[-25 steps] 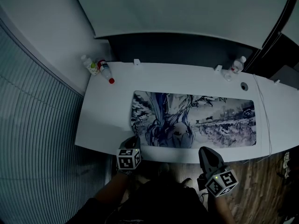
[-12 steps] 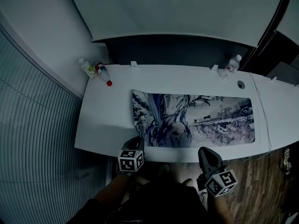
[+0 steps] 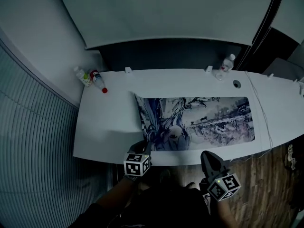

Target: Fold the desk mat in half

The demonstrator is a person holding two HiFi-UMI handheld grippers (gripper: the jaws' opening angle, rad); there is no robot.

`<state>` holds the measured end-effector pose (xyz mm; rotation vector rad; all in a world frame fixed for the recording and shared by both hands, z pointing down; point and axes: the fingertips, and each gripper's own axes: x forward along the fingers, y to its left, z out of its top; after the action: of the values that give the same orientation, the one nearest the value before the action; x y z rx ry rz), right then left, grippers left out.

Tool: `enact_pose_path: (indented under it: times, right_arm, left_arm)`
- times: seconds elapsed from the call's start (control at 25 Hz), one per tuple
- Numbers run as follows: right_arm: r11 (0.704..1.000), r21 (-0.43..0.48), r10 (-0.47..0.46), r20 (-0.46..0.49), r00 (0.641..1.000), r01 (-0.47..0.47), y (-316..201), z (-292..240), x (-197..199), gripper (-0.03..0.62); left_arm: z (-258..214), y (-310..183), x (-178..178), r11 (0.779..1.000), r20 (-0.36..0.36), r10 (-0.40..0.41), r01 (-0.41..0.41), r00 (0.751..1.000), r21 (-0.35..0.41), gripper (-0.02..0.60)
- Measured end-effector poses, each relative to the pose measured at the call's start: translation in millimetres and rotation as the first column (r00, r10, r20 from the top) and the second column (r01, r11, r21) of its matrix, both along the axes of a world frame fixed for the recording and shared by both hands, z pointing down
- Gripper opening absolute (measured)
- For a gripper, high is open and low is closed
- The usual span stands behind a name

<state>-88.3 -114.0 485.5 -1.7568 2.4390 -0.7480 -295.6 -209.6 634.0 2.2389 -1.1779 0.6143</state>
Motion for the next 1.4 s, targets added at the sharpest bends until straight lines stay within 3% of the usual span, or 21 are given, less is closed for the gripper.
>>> enact_pose_path:
  times: [0.44,1.4]
  right_arm:
    - [0.998,-0.012,0.062,-0.022,0.998,-0.063,18,0,33,0.02]
    - [0.997,-0.025,0.077,0.028,0.997,-0.077,28,2,113,0.02]
  left_arm:
    - [9,5,41,0.996,0.018,0.085,-0.085,0.996,-0.023,0.032]
    - [38,15,108,0.994,0.074,0.049,-0.041,0.996,-0.099,0.032]
